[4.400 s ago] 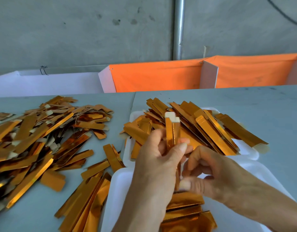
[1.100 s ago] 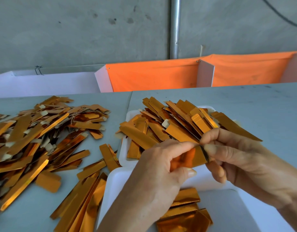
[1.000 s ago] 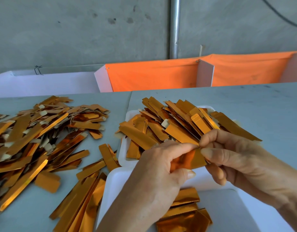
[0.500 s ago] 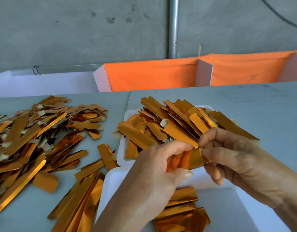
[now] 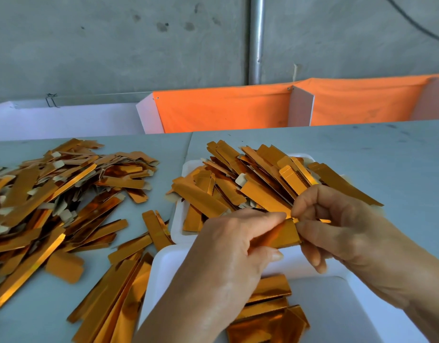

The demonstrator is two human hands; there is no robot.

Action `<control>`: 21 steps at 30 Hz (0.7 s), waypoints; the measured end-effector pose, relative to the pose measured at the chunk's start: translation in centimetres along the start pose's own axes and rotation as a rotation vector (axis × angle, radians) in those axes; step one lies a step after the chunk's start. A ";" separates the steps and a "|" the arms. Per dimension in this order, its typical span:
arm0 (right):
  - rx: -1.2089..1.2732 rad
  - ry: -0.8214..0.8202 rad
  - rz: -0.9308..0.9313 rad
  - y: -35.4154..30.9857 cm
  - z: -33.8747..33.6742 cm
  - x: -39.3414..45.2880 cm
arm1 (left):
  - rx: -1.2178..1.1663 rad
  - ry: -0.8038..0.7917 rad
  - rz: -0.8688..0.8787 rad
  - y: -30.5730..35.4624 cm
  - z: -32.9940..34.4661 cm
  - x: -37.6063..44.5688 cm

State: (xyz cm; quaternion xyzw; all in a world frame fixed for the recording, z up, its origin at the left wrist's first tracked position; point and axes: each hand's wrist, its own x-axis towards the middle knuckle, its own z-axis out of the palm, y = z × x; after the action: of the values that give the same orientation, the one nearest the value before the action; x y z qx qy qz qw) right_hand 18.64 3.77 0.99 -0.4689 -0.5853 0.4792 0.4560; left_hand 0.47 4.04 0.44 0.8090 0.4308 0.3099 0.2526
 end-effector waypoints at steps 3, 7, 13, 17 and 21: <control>0.067 -0.006 0.019 -0.1 -0.1 -0.1 | 0.026 0.046 0.034 0.0 0.2 0.0; 0.067 -0.035 -0.004 0.0 -0.2 -0.2 | 0.056 0.058 0.078 0.2 0.3 0.1; 0.384 -0.176 0.004 0.1 -0.9 0.0 | -0.037 0.066 0.084 0.4 -0.2 0.0; 0.499 -0.220 0.022 0.5 -1.2 0.1 | -0.170 0.035 0.060 0.5 -0.4 -0.1; 0.572 -0.241 0.037 0.8 -1.2 0.3 | -0.212 0.020 0.047 0.6 -0.2 -0.1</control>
State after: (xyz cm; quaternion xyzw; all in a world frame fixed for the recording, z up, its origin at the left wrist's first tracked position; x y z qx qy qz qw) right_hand 19.83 4.25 0.41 -0.2719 -0.4678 0.6847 0.4882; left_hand 0.65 3.66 0.96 0.7846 0.3790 0.3675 0.3250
